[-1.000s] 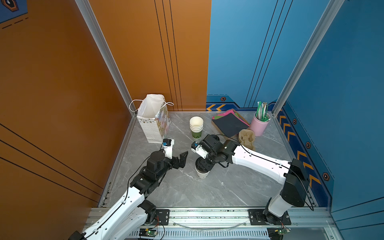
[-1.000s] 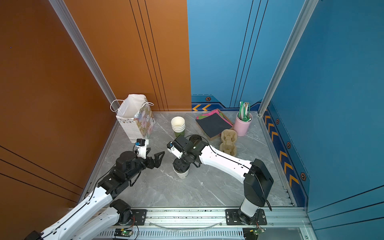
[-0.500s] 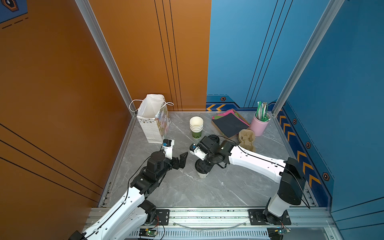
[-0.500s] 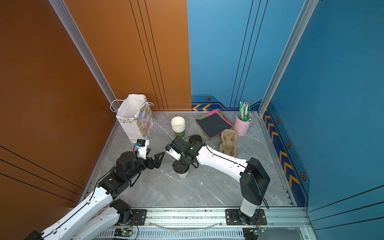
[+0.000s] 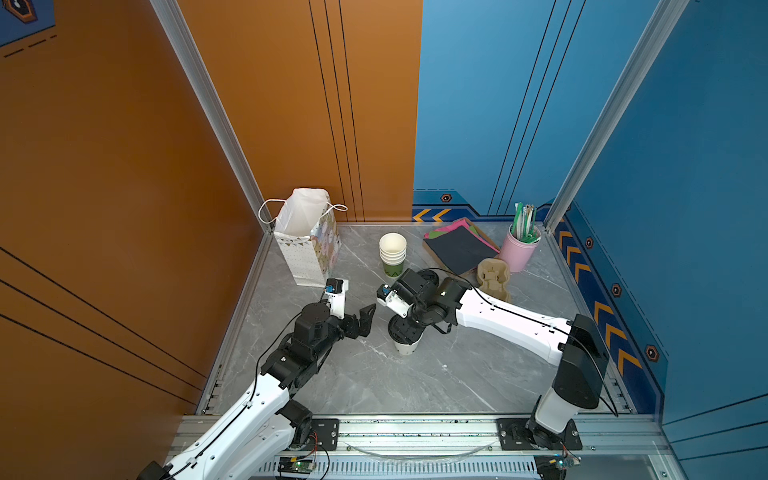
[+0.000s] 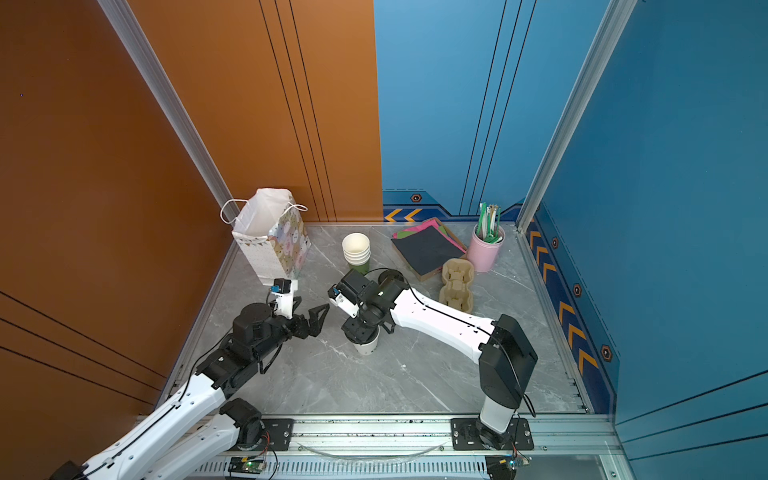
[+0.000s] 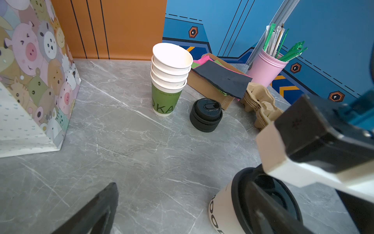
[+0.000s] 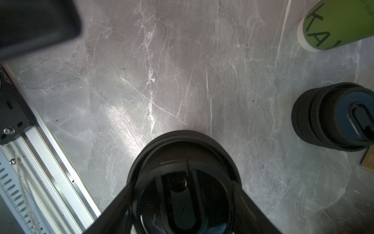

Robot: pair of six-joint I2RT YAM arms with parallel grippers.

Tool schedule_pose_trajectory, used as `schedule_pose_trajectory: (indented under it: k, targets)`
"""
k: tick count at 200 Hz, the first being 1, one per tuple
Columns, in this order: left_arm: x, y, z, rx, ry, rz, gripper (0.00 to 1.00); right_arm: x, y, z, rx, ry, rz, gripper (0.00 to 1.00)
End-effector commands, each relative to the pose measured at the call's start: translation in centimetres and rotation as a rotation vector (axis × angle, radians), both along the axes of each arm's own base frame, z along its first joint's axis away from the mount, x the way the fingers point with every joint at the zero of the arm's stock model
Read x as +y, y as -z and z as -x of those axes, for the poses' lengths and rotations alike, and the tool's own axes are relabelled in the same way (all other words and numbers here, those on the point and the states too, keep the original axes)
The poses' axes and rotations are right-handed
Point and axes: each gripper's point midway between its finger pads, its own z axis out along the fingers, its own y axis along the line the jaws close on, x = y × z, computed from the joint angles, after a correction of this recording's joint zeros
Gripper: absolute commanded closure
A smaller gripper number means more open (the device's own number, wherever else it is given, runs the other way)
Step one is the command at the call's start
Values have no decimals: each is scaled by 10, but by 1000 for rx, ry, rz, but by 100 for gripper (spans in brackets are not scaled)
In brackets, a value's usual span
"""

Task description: Pack the takeout coffee

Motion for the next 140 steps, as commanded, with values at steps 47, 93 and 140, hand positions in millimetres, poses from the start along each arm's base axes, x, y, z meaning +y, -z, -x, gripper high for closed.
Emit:
schedule_pose_trajectory:
  k: [47, 93, 140]
  targets:
    - [5, 1, -3, -4, -32, 3, 2, -11, -11, -2, -51, -5, 43, 32]
    - [5, 2, -3, -3, -32, 3, 2, -9, 0, -2, -28, -9, 59, 32]
    - [7, 3, -1, -1, -35, 1, 2, -10, 11, -1, -6, -11, 81, 33]
